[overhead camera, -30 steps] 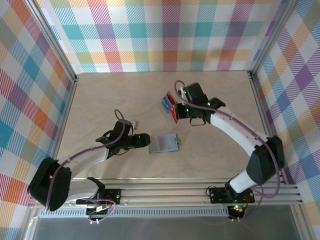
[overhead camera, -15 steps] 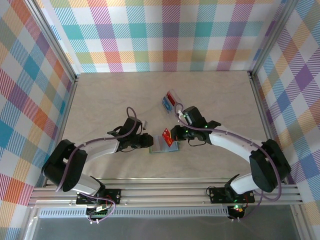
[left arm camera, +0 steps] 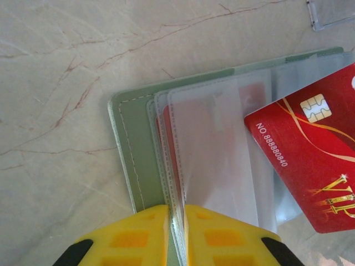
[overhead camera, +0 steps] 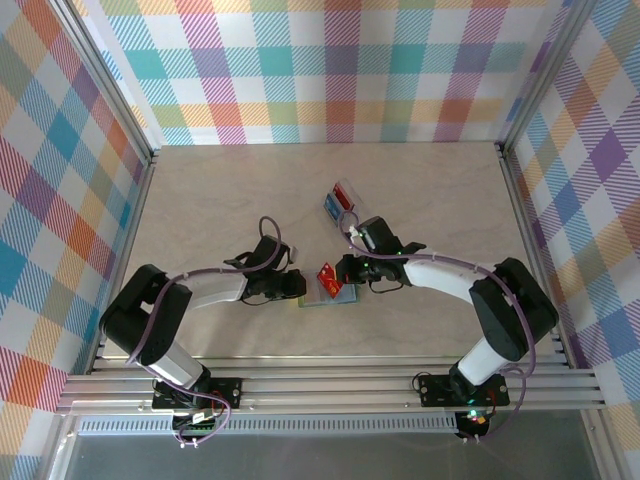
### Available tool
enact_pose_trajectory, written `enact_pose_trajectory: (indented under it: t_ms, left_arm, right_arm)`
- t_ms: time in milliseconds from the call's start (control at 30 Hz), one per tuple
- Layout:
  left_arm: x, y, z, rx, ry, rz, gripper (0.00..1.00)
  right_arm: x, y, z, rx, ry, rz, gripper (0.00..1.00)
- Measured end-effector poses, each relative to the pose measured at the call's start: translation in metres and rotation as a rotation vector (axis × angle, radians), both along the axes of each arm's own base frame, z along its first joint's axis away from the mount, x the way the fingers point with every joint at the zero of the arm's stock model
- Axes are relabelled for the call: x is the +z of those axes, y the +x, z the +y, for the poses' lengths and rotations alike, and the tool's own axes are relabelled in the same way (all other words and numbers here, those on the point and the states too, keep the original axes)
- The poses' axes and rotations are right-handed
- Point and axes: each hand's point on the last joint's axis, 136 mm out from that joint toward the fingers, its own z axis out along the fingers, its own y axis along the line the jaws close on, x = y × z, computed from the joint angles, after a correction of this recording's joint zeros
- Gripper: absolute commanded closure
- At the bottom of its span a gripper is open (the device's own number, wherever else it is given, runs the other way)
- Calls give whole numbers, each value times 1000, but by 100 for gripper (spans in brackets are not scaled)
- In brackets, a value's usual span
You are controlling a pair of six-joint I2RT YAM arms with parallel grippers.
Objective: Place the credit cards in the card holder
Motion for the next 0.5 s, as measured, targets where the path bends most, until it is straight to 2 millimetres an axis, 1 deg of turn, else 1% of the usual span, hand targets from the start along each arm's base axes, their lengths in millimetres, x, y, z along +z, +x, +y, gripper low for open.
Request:
enact_pose_trajectory:
  t_ms: [167,367,500]
  left_arm:
    - [0,3,-2,0,-1,0,86]
    - [0,3,-2,0,-1,1,86]
    - [0,3,-2,0,0,1,86]
  right_arm:
    - [-5,1,3,6,5,8,100]
    - [-17,0,5,13,-1,31,100]
    - [-17,3,7,12,7,20,100]
